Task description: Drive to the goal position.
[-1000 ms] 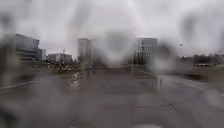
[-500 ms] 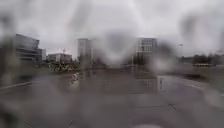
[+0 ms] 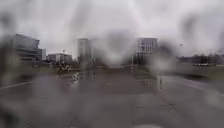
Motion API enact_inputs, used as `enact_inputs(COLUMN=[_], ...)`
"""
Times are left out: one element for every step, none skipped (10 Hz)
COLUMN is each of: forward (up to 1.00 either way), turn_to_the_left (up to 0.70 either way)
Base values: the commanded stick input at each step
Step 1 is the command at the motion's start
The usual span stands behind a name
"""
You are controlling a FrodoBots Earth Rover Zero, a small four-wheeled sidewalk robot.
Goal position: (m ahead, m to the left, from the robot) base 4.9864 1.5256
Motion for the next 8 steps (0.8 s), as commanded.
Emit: enact_inputs(forward=[0.07, 0.07, 0.07, 0.07, 0.07, 0.07, 0.07, 0.07], turn_to_the_left=[0.00, 0.00, 0.00, 0.00, 0.00, 0.00, 0.00, 0.00])
